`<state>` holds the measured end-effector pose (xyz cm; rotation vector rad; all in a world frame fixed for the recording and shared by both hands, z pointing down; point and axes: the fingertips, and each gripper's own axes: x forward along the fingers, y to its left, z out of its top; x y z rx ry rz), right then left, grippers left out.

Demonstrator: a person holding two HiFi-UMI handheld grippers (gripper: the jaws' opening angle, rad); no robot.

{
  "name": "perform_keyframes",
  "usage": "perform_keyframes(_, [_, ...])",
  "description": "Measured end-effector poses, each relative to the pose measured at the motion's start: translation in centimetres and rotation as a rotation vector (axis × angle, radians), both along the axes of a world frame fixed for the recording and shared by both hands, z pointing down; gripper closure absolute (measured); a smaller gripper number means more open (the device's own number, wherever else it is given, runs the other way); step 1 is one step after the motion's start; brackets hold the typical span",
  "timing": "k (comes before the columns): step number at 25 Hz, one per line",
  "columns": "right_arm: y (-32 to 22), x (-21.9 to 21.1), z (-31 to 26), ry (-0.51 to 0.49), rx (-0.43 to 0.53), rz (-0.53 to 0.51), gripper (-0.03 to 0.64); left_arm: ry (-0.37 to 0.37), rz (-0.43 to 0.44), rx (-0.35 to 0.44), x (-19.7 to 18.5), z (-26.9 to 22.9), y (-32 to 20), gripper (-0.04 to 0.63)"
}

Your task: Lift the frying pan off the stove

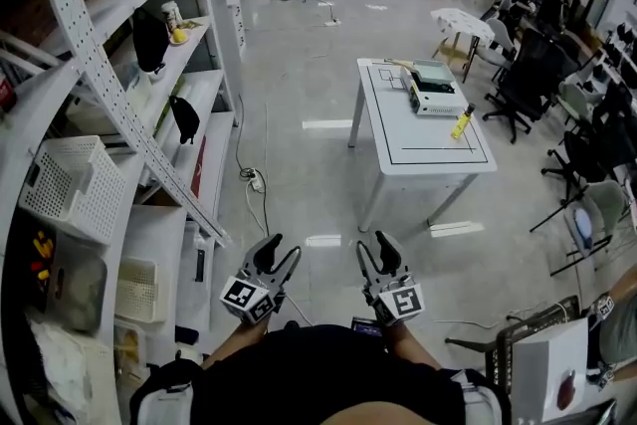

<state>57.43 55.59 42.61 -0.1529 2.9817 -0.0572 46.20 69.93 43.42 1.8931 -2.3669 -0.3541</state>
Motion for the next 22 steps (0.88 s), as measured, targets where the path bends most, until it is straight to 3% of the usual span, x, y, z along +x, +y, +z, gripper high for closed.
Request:
perform_keyframes(13, [-2.9, 3.9, 1.9, -0.006, -0.044, -0.016, 0.433, -0.007, -0.021, -0.019, 3.4, 0.2, -1.9, 0.38])
perform_keyframes(22, [-5.3, -0.1, 2.9, 0.019, -0.038, -0.029, 0.433, 0.006, -0.055, -0.039, -1.2, 1.7, -3.5, 0.38])
